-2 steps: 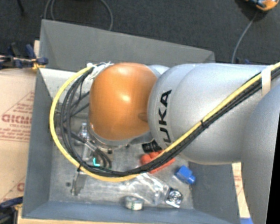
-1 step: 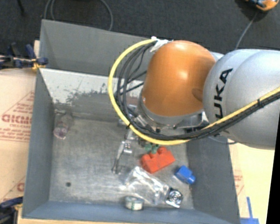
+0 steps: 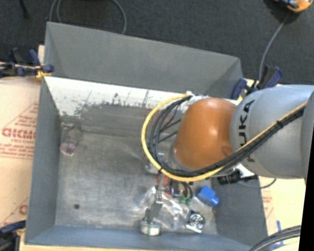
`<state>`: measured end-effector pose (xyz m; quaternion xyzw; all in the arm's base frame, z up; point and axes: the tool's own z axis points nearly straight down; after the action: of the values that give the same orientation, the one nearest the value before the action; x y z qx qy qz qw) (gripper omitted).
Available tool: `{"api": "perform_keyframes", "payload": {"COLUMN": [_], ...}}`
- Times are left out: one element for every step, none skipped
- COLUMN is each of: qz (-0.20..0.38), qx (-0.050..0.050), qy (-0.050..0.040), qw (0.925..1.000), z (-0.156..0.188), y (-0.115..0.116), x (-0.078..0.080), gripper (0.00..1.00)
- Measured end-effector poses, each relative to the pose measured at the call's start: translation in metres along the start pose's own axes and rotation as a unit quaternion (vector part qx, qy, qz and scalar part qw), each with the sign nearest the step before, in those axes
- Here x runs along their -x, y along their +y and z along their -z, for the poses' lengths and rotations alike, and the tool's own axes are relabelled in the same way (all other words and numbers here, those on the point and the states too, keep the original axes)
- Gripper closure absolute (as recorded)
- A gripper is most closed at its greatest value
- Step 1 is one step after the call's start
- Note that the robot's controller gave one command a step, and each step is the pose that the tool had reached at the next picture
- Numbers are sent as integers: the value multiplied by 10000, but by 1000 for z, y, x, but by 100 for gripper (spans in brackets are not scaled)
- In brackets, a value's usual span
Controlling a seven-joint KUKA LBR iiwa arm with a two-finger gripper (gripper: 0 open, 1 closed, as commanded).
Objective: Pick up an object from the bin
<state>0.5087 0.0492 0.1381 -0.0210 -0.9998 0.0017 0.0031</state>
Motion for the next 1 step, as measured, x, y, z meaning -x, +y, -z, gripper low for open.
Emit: {"api": "perform_keyframes", "payload": {"qz": [1632], "qx": [21], "qy": [-191], "qw": [9864], "z": [-62], "y": [-50], "x": [-16], "gripper": [0]}}
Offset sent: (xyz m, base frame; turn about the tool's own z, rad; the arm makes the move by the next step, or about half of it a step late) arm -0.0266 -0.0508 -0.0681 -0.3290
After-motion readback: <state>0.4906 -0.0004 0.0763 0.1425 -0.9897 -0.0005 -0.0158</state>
